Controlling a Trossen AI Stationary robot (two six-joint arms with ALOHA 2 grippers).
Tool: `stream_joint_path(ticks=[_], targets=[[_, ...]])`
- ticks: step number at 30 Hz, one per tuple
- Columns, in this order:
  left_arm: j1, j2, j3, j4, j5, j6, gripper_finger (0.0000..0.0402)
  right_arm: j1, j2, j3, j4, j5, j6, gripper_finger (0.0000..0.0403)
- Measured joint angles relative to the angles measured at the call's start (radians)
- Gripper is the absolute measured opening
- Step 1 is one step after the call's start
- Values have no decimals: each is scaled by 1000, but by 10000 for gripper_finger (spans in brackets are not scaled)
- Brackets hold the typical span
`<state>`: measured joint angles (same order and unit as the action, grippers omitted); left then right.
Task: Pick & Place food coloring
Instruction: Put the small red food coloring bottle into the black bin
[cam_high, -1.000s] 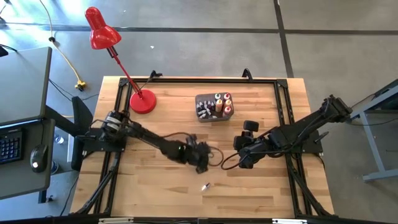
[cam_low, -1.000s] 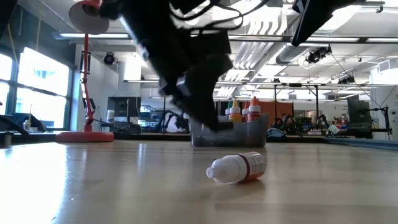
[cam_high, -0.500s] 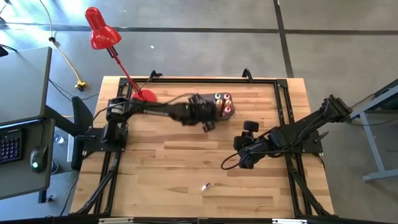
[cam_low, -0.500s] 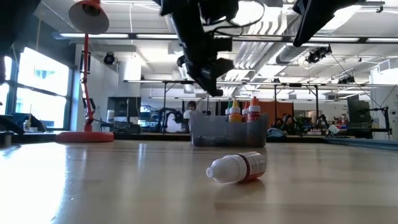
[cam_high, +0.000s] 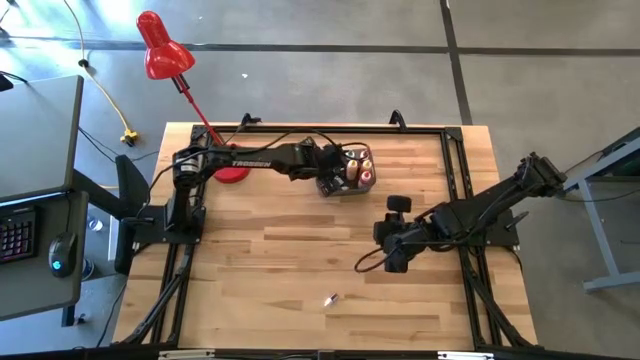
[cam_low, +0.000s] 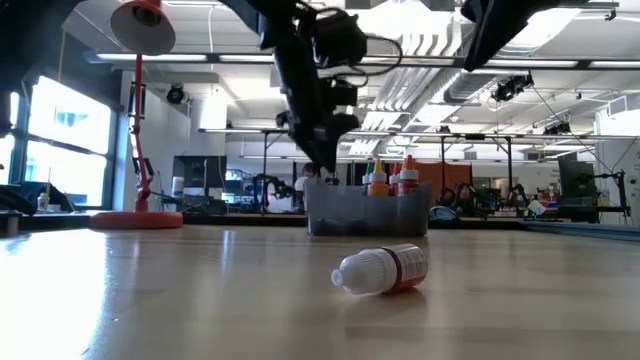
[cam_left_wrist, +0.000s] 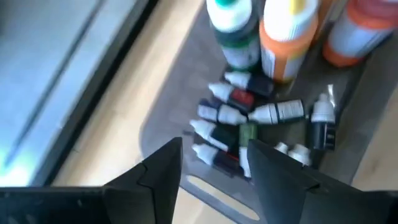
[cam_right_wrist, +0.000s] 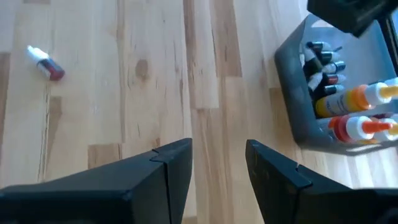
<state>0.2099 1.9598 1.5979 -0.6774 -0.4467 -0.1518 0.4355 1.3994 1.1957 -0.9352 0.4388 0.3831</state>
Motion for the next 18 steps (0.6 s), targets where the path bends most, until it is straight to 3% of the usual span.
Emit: stream_joint_path(ticks=[5, 8, 11, 15, 18], targets=[[-39, -21, 114, -87, -127, 40, 178, -29, 30, 0, 98, -115, -58, 145], [-47, -40, 235, -317, -209, 62, 178, -19, 77, 0, 213, -222, -141, 145], [-54, -76, 379, -612, -261, -14, 178, 6, 139, 0, 364, -320, -241, 145], [-76, -126, 546, -907, -249, -134, 178, 44, 227, 0, 554, -391, -414, 145], [-101, -205, 561, -876, -181, -146, 178, 51, 291, 0, 632, -393, -474, 145]])
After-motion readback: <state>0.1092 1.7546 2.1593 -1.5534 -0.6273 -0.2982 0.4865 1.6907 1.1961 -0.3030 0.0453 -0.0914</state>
